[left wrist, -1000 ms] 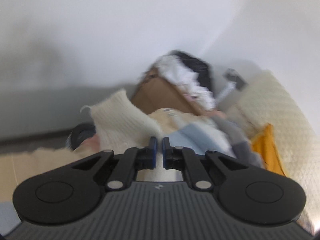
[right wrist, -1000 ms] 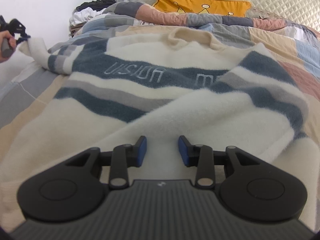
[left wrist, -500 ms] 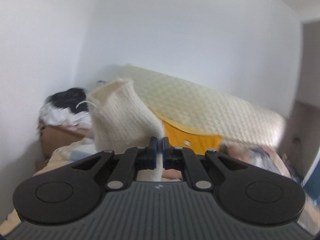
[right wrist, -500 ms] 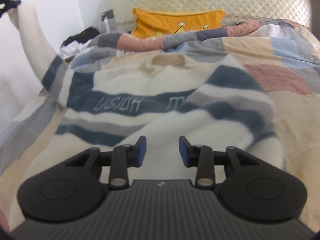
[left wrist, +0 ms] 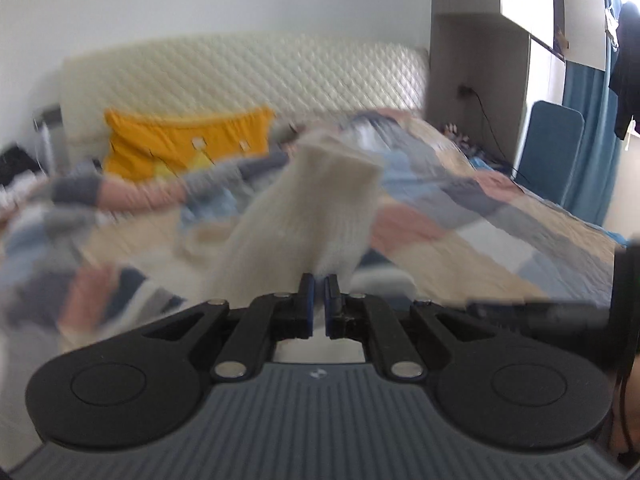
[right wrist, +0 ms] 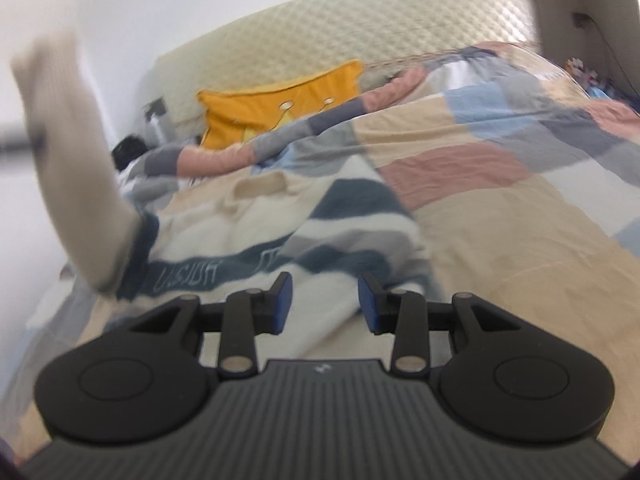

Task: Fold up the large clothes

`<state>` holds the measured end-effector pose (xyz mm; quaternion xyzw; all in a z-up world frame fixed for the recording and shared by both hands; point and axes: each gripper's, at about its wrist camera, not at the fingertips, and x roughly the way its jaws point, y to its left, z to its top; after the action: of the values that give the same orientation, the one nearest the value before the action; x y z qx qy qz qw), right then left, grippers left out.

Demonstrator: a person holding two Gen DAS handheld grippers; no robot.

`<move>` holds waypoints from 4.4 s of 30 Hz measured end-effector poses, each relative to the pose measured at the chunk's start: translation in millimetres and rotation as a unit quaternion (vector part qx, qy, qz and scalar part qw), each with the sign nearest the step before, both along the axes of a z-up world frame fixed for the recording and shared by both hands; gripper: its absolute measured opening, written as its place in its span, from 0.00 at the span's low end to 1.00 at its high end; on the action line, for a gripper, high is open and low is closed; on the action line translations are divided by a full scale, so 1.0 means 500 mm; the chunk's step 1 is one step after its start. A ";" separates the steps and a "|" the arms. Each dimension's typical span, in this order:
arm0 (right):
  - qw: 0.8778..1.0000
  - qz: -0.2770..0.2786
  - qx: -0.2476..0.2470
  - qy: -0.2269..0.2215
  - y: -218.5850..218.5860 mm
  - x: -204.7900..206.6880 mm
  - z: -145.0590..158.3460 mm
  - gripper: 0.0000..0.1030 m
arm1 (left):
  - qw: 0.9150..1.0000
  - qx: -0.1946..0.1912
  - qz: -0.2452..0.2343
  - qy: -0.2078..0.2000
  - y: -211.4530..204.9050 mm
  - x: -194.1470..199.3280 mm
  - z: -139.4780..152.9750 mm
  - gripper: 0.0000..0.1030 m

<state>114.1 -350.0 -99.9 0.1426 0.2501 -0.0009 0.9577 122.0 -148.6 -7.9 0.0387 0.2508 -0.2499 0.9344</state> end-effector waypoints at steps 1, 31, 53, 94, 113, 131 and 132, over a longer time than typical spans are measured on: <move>1.000 -0.008 0.009 -0.001 -0.012 -0.003 0.001 0.39 | 1.000 -0.006 0.001 0.023 -0.016 0.002 -0.048 0.06; 0.991 0.035 0.110 0.062 -0.010 0.045 -0.079 0.49 | 0.953 -0.231 0.124 0.155 0.191 -0.001 -0.217 0.44; 0.978 0.201 0.030 0.042 0.113 -0.090 -0.008 0.11 | 0.935 -0.289 0.127 0.160 0.237 -0.014 -0.216 0.48; 0.982 0.170 0.038 0.079 0.120 -0.075 -0.043 0.09 | 0.906 -0.321 0.103 0.255 0.159 0.045 -0.306 0.49; 0.990 0.113 -0.034 0.082 0.109 -0.058 -0.054 0.09 | 0.917 -0.288 0.094 0.261 0.156 0.015 -0.306 0.12; 0.983 0.068 0.081 0.147 0.053 -0.063 -0.099 0.14 | 0.926 -0.242 0.110 0.266 0.191 -0.016 -0.249 0.32; 0.983 0.061 0.091 0.150 0.043 -0.064 -0.096 0.14 | 0.930 -0.239 0.121 0.250 0.202 -0.025 -0.231 0.35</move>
<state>82.1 -328.5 -148.0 0.2115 0.3983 0.0586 0.8906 109.2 -47.4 -123.5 -0.2806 0.4120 -0.1889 0.8461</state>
